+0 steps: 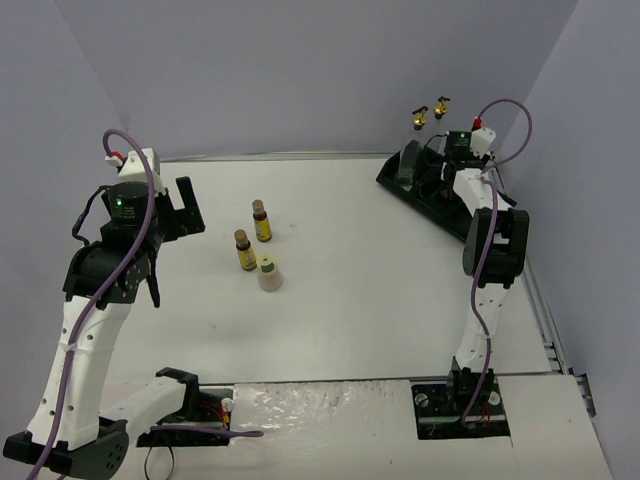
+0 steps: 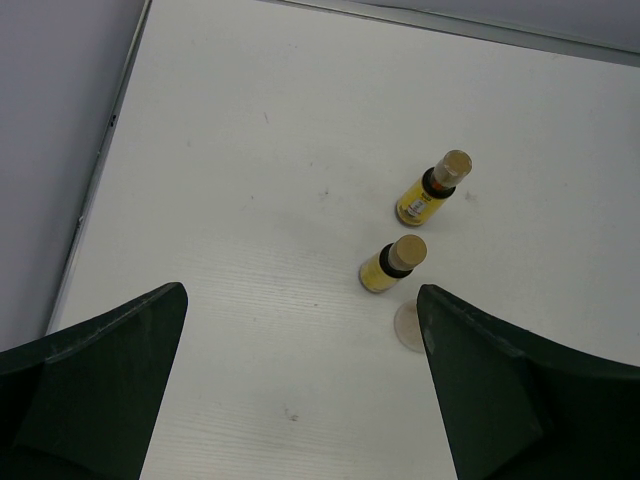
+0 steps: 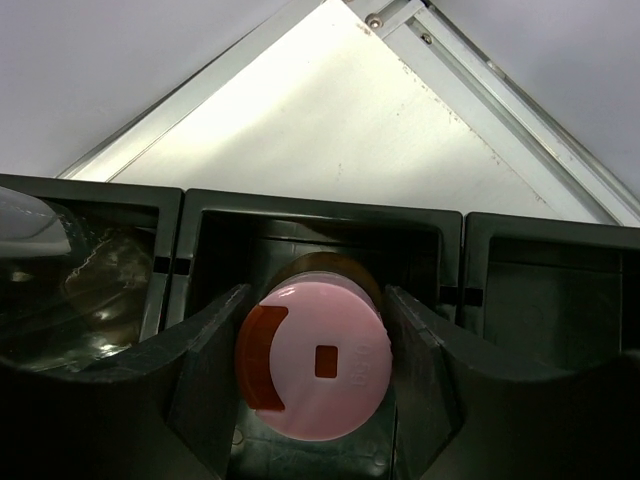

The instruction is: Organize the condiment bottles

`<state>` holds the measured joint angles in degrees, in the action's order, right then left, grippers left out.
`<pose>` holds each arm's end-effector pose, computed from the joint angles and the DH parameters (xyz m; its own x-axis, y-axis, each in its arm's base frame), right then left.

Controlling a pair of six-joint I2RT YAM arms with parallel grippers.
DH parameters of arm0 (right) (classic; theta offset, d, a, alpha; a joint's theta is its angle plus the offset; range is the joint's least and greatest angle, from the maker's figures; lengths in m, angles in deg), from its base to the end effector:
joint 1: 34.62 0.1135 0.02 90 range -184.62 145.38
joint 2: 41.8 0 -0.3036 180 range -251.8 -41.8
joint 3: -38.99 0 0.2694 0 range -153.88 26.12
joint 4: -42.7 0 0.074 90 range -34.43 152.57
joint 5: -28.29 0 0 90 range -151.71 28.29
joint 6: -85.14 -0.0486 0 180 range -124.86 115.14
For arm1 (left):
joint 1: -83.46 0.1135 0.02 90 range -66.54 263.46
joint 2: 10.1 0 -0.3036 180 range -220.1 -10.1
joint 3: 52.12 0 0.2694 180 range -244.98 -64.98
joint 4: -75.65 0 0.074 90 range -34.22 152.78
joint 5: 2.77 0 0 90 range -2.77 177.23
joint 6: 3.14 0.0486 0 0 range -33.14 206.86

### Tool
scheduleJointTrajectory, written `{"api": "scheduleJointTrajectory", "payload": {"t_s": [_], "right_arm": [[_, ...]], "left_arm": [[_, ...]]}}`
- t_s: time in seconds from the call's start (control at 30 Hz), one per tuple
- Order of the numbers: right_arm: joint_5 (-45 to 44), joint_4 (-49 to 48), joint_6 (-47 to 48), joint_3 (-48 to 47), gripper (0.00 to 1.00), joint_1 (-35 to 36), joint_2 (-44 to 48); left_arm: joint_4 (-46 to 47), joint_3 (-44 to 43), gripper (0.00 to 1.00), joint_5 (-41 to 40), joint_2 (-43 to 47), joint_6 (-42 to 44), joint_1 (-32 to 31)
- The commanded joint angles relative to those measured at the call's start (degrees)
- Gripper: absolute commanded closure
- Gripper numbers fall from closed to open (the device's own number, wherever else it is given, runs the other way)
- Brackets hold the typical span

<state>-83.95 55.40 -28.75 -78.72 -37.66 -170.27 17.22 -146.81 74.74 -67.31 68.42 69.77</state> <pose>0.5809 -0.0493 0.2535 -0.2032 0.3862 -0.8998 0.5229 0.8197 0.2337 0.1801 -0.0330 0.4892 -0.3406 -0.2349 -0.9104 -0.0768 0.9720 -0.2220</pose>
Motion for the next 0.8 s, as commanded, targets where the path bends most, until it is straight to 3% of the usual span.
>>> {"api": "scheduleJointTrajectory", "payload": {"t_s": [0.0, 0.3, 0.77], "right_arm": [[-0.75, -3.33, 0.34, -1.99, 0.43, -0.47, 0.58], [-0.53, -3.17, 0.13, -0.63, 0.27, -0.53, 1.30], [-1.06, -1.54, -2.74, 6.93, 0.19, 0.81, 15.53]], "left_arm": [[3.46, -1.66, 0.03, -0.87, 0.87, 0.84, 0.51], [3.23, -1.59, 0.03, -0.87, 1.02, 0.98, 0.51], [3.20, -1.54, 0.03, -0.69, 0.52, 0.81, 0.51]]}}
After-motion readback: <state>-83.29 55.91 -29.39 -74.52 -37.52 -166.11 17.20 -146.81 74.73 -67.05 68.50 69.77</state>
